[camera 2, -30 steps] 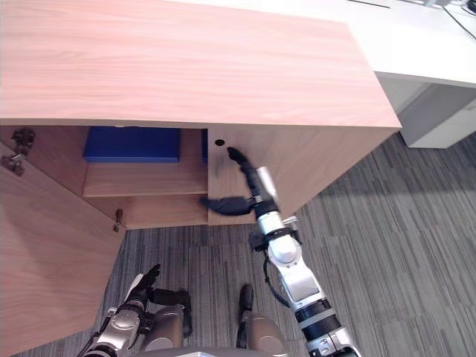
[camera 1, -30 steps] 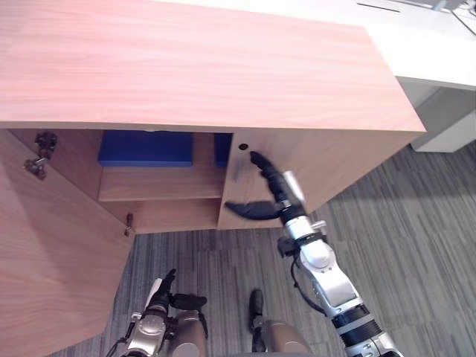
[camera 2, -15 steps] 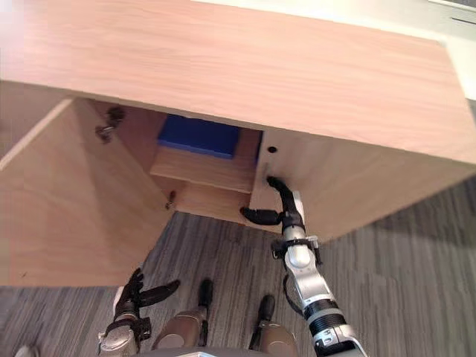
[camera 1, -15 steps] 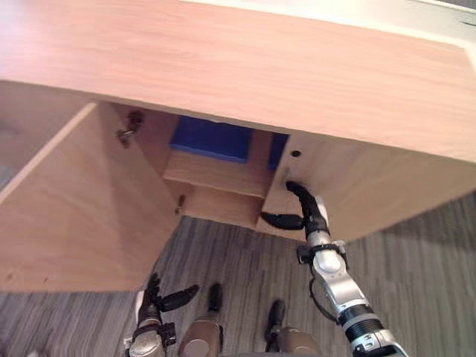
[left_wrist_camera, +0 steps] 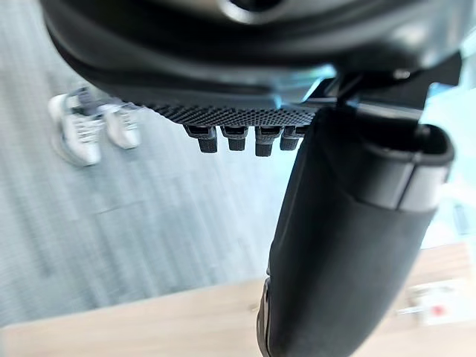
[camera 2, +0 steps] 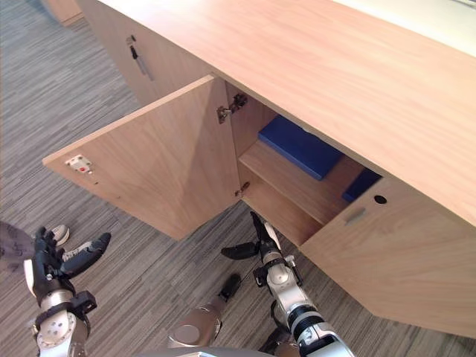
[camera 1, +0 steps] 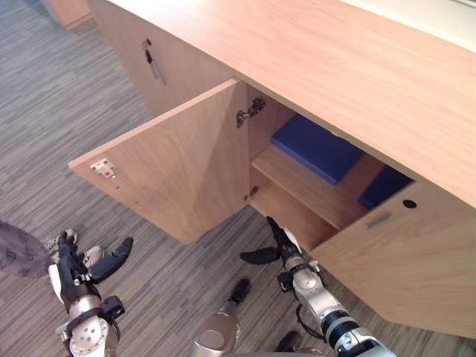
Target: Walk over to the cabinet, pick up the folder, carry it to the office cabinet, place the folder inside the office cabinet, then close the office cabinet door
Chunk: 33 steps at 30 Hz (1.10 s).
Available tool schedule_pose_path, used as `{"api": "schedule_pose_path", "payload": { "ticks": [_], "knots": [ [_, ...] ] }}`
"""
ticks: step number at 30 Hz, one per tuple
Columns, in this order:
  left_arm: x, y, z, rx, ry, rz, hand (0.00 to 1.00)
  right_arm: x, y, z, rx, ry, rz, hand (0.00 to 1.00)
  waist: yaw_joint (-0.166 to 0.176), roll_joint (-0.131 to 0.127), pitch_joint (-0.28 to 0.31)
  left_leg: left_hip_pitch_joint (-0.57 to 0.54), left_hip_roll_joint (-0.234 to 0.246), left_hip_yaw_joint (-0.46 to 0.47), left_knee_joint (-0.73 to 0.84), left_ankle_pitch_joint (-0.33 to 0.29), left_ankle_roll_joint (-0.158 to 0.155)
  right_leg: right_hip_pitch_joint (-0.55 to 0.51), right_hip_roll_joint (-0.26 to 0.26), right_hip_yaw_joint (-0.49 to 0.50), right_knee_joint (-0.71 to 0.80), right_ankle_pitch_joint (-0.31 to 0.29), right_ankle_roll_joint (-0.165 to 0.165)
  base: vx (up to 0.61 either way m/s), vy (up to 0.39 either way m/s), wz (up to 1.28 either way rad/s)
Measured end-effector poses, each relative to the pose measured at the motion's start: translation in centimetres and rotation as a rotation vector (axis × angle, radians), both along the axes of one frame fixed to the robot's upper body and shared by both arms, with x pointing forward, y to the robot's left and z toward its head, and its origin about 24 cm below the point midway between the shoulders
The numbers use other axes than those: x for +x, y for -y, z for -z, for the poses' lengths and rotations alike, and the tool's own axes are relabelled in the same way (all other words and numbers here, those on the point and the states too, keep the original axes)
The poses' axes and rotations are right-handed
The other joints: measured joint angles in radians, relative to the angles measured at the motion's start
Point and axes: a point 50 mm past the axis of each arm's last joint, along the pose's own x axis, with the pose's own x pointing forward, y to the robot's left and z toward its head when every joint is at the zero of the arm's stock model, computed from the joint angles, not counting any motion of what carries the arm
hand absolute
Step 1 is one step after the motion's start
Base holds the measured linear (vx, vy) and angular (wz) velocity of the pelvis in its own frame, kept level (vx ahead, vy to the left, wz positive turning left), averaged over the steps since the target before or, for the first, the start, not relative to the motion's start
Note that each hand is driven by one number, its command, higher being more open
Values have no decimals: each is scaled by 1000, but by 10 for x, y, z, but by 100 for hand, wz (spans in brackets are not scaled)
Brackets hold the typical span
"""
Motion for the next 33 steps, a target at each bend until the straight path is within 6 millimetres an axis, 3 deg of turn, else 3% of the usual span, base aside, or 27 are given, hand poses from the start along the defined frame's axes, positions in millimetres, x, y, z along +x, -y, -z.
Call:
{"api": "schedule_pose_path", "payload": {
  "ticks": [5, 8, 12, 14, 17, 20, 23, 26, 33],
  "knots": [
    [16, -17, -27, 118, 36, 46, 100, -11, 10, 10, -9, -42, 10, 100, -15, -7, -2, -7, 10, -1, 0, 7, 6, -15, 5, 1, 22, -16, -6, -45, -63, 1],
    [32, -30, -45, 217, 44, 76, 100, -21, 19, 17, -16, -78, 17, 100, -29, -26, -10, -9, 18, 14, 0, 9, 3, -33, 5, 16, 45, -26, -14, -27, -55, -12],
    [39, -48, -48, 295, -31, 73, 100, -29, 26, 17, -14, -73, 16, 100, -58, -52, -21, -9, 29, 41, -1, 5, 6, -52, 8, 44, 59, -31, -19, -53, -44, -22],
    [43, -58, -50, 344, -92, 71, 100, -39, 30, 19, 10, -79, 37, 100, -73, -84, -37, -11, 40, 71, -1, -5, 13, -71, 12, 71, 68, -33, -23, -66, -43, -32],
    [53, -58, -56, 373, -102, 95, 100, -51, 37, 25, 24, -111, 76, 100, -73, -110, -38, -6, 48, 86, -1, -8, 11, -68, 15, 85, 61, -31, -26, -47, -29, -16],
    [57, -60, -61, 391, -106, 94, 100, -62, 44, 32, 31, -144, 114, 100, -73, -120, -41, -7, 57, 90, -2, -4, 4, -65, 24, 86, 46, -23, -30, -32, -34, -6],
    [57, -59, -61, 388, -102, 90, 100, -67, 42, 35, 53, -158, 139, 100, -72, -120, -41, -10, 78, 153, -2, -11, 13, -65, 31, 93, 26, -11, -31, -46, -26, -9],
    [51, -45, -52, 337, -65, 73, 100, -69, 37, 37, 93, -165, 174, 100, -69, -120, -41, -10, 78, 174, -2, -10, 14, -64, 34, 109, 3, 6, -28, -7, -1, -15],
    [-1, 35, -9, 55, 39, 136, 100, -86, 44, 48, 156, -216, 368, 100, -67, -114, -40, 9, 59, 204, -1, -1, 17, -45, 22, 140, -34, 43, -11, -19, 42, -7]
  ]
}}
